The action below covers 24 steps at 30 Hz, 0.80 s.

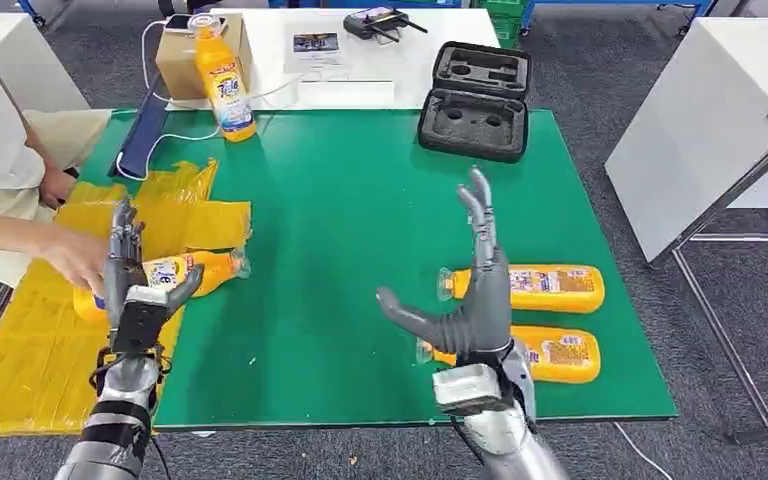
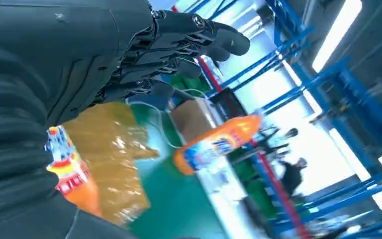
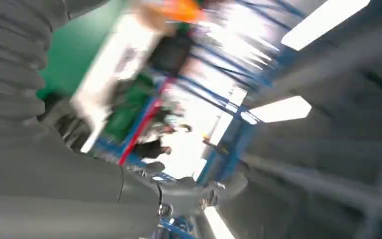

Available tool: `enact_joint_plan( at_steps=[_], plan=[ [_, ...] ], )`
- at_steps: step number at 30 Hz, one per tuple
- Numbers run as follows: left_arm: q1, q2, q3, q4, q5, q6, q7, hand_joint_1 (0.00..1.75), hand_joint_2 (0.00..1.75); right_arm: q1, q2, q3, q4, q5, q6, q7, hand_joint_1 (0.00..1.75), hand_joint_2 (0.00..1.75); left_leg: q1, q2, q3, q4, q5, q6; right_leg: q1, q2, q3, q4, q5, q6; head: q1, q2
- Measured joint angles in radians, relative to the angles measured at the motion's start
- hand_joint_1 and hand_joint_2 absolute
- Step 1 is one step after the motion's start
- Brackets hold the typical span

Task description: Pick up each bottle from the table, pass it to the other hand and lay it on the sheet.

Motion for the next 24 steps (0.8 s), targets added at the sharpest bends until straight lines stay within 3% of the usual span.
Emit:
enact_joint_plan(
  at_steps=[3,8,13,24],
  plan=[
    [0.077,-0.021,-0.022,-0.116,0.067,-0.066,0.000,0.00,1.75,-0.024,-0.046,0.000,0.101,0.165,0.029,0.084,0.00,1.75,0.000,-0.001,0.000,0.000,0.001,0.001,0.000,-0.001,0.000,0.000,0.000,0.000,0.000,0.000],
    [0.146,-0.043,-0.040,-0.226,0.085,-0.103,0.000,0.00,1.75,-0.035,-0.095,-0.002,0.200,0.217,0.038,0.104,0.00,1.75,0.000,-0.002,-0.001,0.000,0.001,0.001,-0.001,-0.002,0.000,0.000,0.000,0.000,0.000,0.000],
    [0.192,-0.083,-0.053,-0.287,0.138,-0.240,0.003,0.00,1.75,-0.026,-0.175,-0.005,0.265,0.367,0.124,0.179,0.00,1.75,-0.001,-0.003,-0.002,0.000,0.001,0.001,-0.001,-0.002,0.000,-0.001,0.000,0.000,0.000,0.000],
    [0.240,-0.114,-0.132,-0.357,0.247,-0.417,0.040,0.00,1.75,0.032,-0.366,-0.045,0.324,0.458,0.255,0.226,0.00,1.75,-0.001,-0.002,-0.002,0.000,0.000,0.002,-0.001,-0.002,0.000,-0.001,0.000,0.001,0.000,0.000]
  ],
)
